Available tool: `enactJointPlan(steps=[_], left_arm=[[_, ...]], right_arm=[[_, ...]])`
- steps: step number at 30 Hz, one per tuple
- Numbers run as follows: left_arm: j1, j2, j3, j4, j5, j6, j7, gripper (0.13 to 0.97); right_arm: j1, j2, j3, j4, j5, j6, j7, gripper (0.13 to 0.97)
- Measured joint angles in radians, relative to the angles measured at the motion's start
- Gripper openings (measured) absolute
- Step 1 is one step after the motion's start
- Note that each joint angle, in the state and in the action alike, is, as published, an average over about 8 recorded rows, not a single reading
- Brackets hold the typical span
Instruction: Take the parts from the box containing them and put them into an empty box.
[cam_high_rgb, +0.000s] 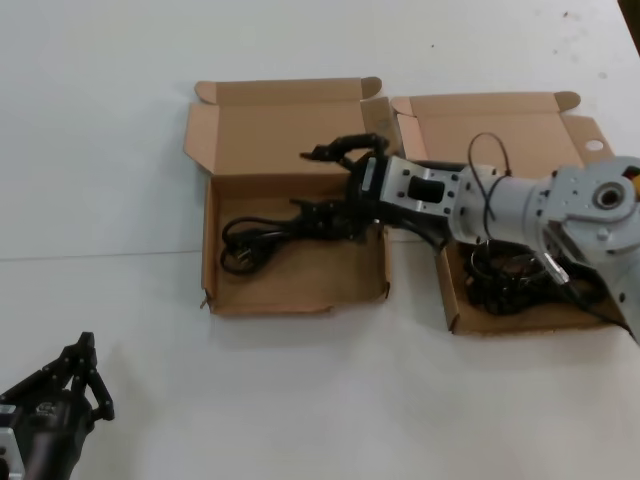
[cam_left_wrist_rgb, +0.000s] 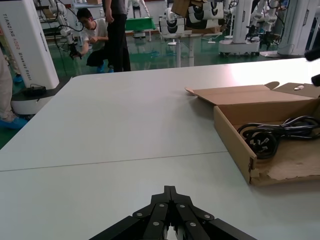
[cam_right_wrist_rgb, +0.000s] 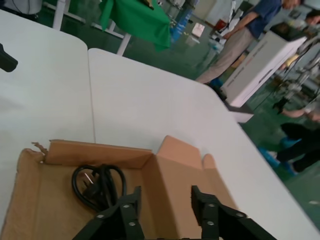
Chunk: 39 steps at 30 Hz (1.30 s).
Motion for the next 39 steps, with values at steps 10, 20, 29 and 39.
enactJointPlan(steps=[10,20,29,39], left_arm=[[0.0,0.0,0.0,0.0,0.0,0.0,0.0,0.156],[0.0,0.0,0.0,0.0,0.0,0.0,0.0,0.156],[0.0,0.0,0.0,0.0,0.0,0.0,0.0,0.16],[0.0,0.0,0.0,0.0,0.0,0.0,0.0,0.216]], right_arm=[[-0.136,0.096,0.037,0.332,-0.054,0.048,0.0,0.475],[-0.341,0.127,0.132,0.605,-0.078,0.121,0.0,0.688],[-0.36,0.127,0.141,0.622,-0.074,0.129,0.0,0.847],[-0.375,0.127,0.145,0.625,-0.062,0.143,0.0,0.942]])
